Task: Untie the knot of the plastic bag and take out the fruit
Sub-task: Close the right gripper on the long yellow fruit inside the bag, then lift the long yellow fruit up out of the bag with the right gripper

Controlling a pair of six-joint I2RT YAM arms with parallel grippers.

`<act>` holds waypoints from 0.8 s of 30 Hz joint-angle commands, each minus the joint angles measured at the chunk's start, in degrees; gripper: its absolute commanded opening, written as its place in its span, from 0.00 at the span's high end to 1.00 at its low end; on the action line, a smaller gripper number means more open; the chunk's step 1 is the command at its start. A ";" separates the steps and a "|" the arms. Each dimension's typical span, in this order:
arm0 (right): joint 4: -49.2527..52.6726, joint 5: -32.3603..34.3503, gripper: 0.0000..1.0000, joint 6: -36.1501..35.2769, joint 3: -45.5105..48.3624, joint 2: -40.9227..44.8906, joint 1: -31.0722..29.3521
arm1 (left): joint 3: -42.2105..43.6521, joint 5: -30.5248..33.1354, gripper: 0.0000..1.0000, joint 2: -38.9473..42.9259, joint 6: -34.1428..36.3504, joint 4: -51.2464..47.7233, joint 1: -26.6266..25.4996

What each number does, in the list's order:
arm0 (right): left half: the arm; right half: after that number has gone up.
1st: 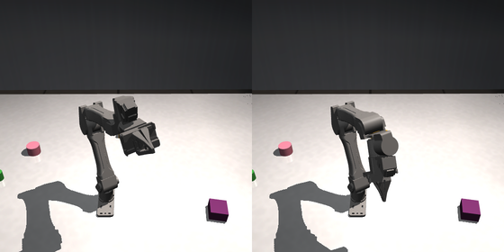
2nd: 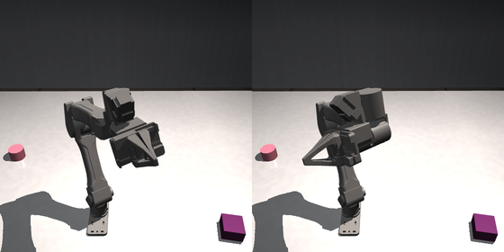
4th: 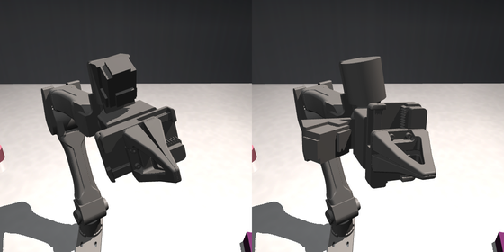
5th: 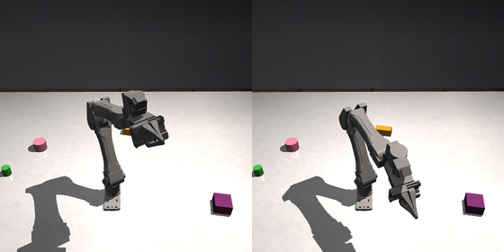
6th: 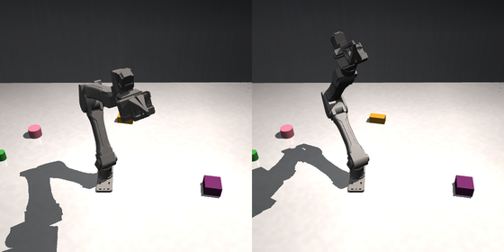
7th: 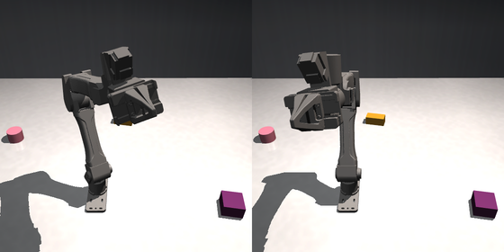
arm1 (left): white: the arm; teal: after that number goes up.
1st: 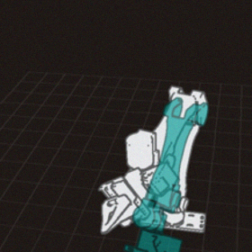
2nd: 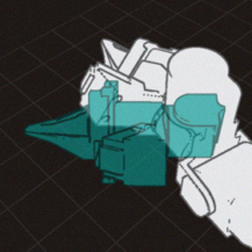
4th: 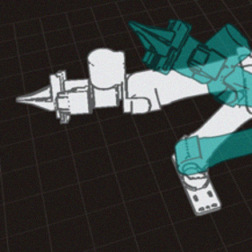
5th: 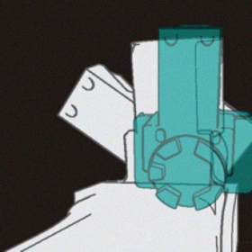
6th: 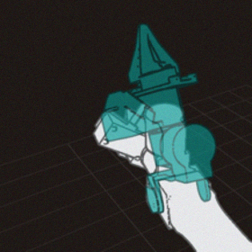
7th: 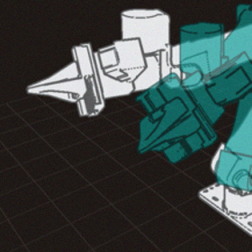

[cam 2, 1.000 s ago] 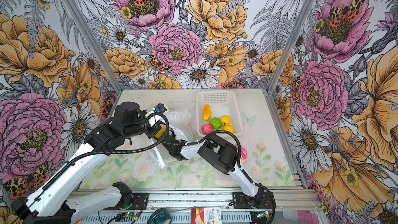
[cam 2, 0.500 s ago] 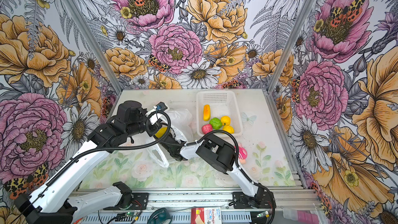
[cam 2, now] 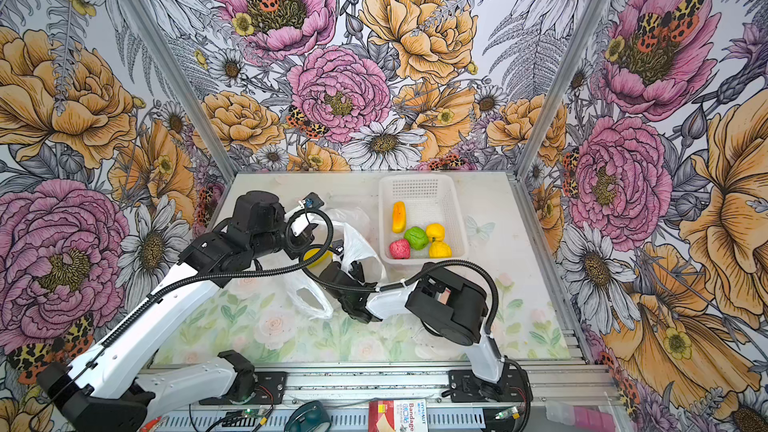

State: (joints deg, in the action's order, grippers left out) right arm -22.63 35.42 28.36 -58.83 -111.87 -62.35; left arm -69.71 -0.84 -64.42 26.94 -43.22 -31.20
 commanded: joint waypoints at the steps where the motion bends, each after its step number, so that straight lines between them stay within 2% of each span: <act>1: -8.10 -6.35 0.65 -3.66 3.95 5.27 -0.80 | 0.13 1.32 1.00 -0.60 -0.92 1.48 0.47; 16: -20.83 -18.36 0.70 -10.24 13.28 14.65 -4.51 | 0.26 2.07 1.00 -1.15 -0.91 1.39 0.61; 24: -23.65 -19.39 0.70 -12.61 17.09 20.11 -6.74 | 0.28 2.26 1.00 -1.20 -0.93 1.42 0.61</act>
State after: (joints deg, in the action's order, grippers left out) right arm -42.37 17.50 17.32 -42.87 -94.28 -68.66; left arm -69.71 0.58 -65.47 26.94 -43.07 -30.96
